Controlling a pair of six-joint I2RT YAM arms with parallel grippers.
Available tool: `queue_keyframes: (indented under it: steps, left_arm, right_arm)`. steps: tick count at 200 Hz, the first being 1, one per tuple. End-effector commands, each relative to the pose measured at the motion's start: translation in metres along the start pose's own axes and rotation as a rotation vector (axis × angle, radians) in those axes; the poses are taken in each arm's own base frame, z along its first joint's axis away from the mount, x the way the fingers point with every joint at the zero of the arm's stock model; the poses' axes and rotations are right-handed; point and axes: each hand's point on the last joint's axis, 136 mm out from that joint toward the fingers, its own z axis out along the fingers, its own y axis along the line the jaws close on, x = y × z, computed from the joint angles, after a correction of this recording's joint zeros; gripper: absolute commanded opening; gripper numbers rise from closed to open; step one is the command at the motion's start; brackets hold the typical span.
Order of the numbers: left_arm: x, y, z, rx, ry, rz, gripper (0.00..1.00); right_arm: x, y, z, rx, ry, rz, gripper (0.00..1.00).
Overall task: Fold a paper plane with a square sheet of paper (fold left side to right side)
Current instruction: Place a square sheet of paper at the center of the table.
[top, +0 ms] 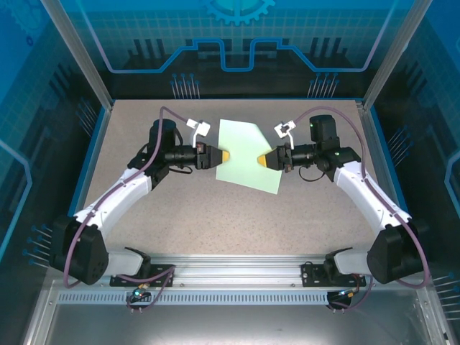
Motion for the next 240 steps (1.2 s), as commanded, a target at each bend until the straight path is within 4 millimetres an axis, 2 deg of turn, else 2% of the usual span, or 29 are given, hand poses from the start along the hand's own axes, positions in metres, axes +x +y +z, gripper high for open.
queue_keyframes:
  steps: [1, 12, 18, 48, 77, 89, 102, 122, 134, 151, 170, 205, 221, 240]
  left_arm:
    - [-0.001, -0.016, -0.001, 0.067, 0.002, 0.034, 0.23]
    - [0.003, -0.007, 0.001, 0.035, 0.005, 0.0, 0.09]
    - [0.006, -0.001, 0.002, 0.012, 0.011, -0.026, 0.06]
    - [0.03, 0.039, 0.011, -0.1, 0.062, -0.188, 0.01]
    - [0.057, 0.083, 0.025, -0.182, 0.108, -0.337, 0.0]
    - [0.066, 0.103, 0.032, -0.227, 0.122, -0.39, 0.0]
    - [0.075, 0.124, 0.039, -0.274, 0.143, -0.437, 0.0]
    - [0.09, 0.154, 0.048, -0.354, 0.203, -0.499, 0.01]
    - [0.1, 0.167, 0.05, -0.405, 0.238, -0.516, 0.01]
    - [0.11, 0.179, 0.051, -0.454, 0.274, -0.525, 0.03]
    - [0.115, 0.184, 0.047, -0.489, 0.297, -0.529, 0.03]
    - [0.114, 0.18, 0.041, -0.514, 0.319, -0.517, 0.06]
    - [0.114, 0.178, 0.042, -0.512, 0.325, -0.513, 0.07]
    - [0.114, 0.178, 0.043, -0.515, 0.333, -0.511, 0.07]
  right_arm:
    - [-0.005, -0.012, -0.004, 0.059, -0.004, 0.039, 0.2]
    - [-0.003, -0.023, -0.004, 0.105, -0.002, 0.057, 0.27]
    - [-0.002, -0.03, -0.005, 0.139, 0.0, 0.072, 0.31]
    - [0.011, -0.081, -0.019, 0.387, 0.02, 0.17, 0.58]
    - [0.031, -0.125, -0.037, 0.611, 0.056, 0.268, 0.85]
    - [0.039, -0.143, -0.047, 0.716, 0.075, 0.298, 0.9]
    - [0.047, -0.158, -0.056, 0.804, 0.1, 0.318, 0.9]
    - [0.052, -0.17, -0.057, 0.842, 0.104, 0.333, 0.88]
    - [0.054, -0.172, -0.047, 0.792, 0.092, 0.35, 0.85]
    - [0.058, -0.175, -0.026, 0.691, 0.079, 0.402, 0.75]
    - [0.067, -0.184, 0.0, 0.617, 0.094, 0.46, 0.64]
    - [0.079, -0.202, 0.044, 0.549, 0.157, 0.512, 0.5]
    - [0.083, -0.207, 0.061, 0.529, 0.193, 0.526, 0.45]
    - [0.089, -0.214, 0.07, 0.543, 0.222, 0.534, 0.43]
